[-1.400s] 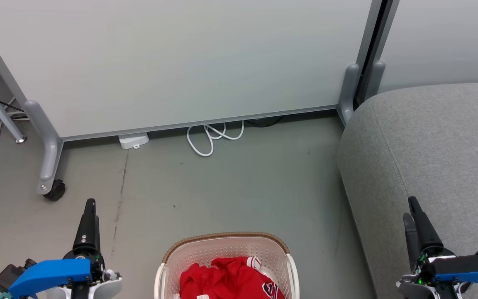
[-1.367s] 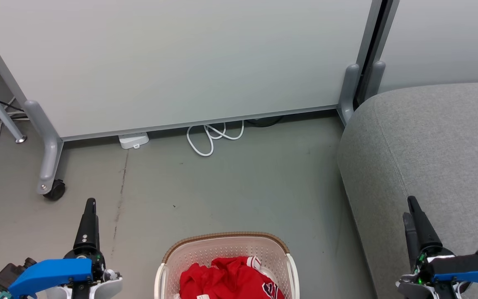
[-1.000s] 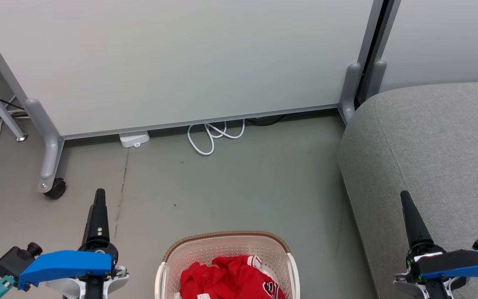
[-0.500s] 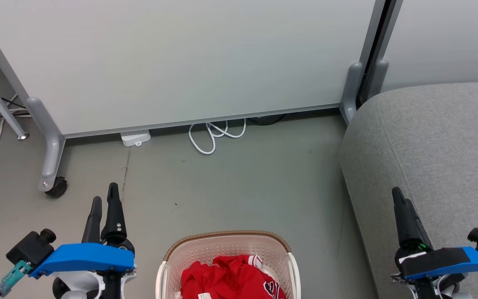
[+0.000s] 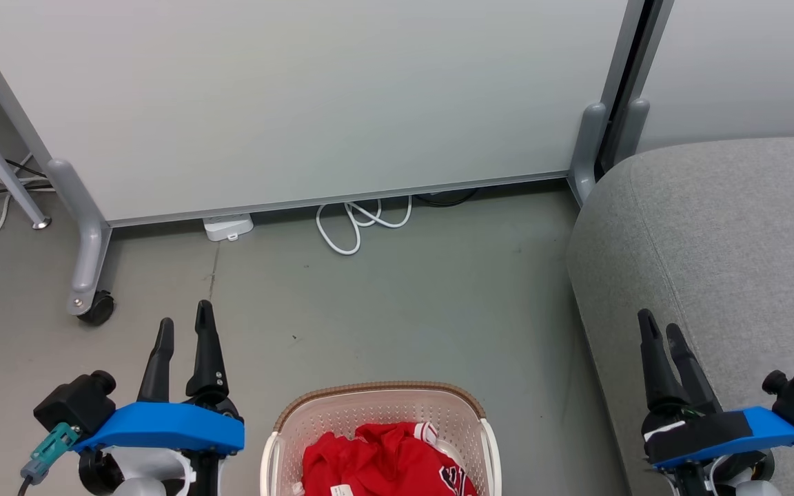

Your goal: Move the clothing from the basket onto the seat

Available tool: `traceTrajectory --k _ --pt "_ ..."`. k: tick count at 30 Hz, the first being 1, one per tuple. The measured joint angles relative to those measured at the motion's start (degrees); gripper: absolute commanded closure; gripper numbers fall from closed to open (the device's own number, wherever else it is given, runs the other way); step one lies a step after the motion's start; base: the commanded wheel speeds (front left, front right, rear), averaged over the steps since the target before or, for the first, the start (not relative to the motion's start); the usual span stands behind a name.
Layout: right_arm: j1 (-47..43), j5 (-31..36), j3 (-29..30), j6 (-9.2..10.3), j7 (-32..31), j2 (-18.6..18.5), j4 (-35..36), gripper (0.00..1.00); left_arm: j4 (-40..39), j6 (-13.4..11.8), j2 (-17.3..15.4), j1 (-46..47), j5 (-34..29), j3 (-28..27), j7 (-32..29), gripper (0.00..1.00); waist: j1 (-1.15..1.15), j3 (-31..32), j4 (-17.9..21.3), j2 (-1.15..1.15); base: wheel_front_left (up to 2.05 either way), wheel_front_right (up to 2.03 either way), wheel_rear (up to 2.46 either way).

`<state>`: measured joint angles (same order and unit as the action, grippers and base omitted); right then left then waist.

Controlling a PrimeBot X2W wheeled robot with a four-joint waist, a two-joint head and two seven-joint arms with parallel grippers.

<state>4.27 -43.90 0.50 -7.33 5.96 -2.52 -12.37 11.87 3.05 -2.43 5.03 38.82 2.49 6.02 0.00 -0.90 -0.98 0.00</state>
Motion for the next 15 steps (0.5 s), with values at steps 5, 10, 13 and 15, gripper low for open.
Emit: traceTrajectory --k 5,10,13,15 --pt "0.08 3.34 -0.33 0.0 0.9 -0.01 -0.1 0.0 0.0 -0.08 -0.12 0.1 -3.57 0.51 0.77 0.0 0.0 -0.01 -0.1 0.0 0.0 0.0 0.0" --pt "0.13 6.6 -0.74 -0.01 1.71 -0.03 -0.18 0.0 -0.01 -0.49 -0.23 0.18 -6.95 1.27 1.68 0.0 0.0 -0.05 -0.16 0.0 0.0 0.0 0.0" --pt "0.15 8.51 -0.98 -0.05 2.18 -0.04 -0.18 0.0 -0.02 -0.56 -0.31 0.44 -8.94 1.69 2.1 0.0 0.0 -0.15 -0.2 0.0 0.0 0.0 0.0" --pt "0.15 9.82 -1.05 -0.05 2.41 -0.04 -0.18 0.0 -0.05 -0.58 -0.37 0.79 -10.25 1.89 2.32 0.0 0.0 -0.21 -0.24 0.0 0.0 0.0 0.0"
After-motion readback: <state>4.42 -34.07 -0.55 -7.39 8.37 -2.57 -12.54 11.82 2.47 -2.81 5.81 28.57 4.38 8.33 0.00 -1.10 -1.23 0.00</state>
